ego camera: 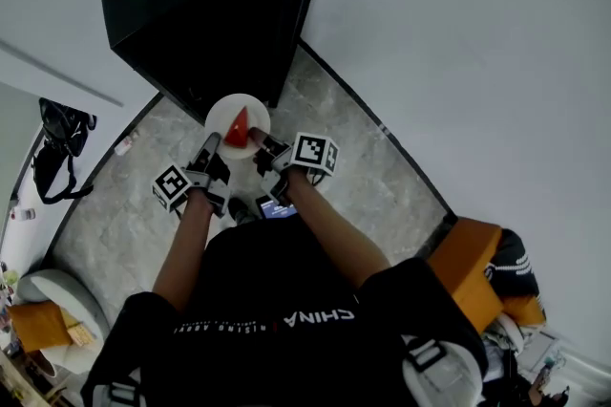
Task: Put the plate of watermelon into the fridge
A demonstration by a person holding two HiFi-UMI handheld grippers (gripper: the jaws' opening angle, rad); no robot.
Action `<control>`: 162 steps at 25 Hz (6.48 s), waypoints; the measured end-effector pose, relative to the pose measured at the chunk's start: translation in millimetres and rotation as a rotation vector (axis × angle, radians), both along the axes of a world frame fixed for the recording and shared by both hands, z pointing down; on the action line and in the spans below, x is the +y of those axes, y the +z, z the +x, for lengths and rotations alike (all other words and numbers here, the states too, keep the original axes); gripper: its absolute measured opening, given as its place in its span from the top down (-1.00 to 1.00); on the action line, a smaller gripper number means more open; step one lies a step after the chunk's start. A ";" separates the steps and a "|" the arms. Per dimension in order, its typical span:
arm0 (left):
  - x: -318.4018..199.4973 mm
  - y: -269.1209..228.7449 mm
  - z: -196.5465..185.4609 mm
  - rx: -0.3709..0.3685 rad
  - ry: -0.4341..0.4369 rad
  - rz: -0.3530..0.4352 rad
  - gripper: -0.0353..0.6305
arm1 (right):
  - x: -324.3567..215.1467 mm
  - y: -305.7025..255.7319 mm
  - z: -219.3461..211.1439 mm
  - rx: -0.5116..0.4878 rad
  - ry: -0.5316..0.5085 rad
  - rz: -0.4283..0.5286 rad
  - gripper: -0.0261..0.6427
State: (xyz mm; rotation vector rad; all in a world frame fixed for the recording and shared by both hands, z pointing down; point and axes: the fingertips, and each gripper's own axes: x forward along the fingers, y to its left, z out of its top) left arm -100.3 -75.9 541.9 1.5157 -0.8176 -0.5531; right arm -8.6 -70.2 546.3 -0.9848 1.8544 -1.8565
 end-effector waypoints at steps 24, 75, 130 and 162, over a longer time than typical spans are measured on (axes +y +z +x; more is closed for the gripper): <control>-51.8 -3.1 25.3 0.006 -0.298 -0.045 0.81 | -80.1 -4.7 23.4 -0.049 -0.290 -0.007 0.83; -136.5 19.5 -14.0 -0.054 -0.276 -0.042 0.81 | -159.7 36.5 -15.7 -0.056 -0.049 -0.137 0.83; -270.9 181.8 -48.9 -0.019 -0.562 -0.059 0.82 | -250.2 186.3 -55.0 0.344 -0.440 0.081 0.78; -306.4 175.3 -13.3 -0.803 -0.032 0.112 0.82 | -315.3 185.3 -78.6 0.529 -0.451 0.240 0.84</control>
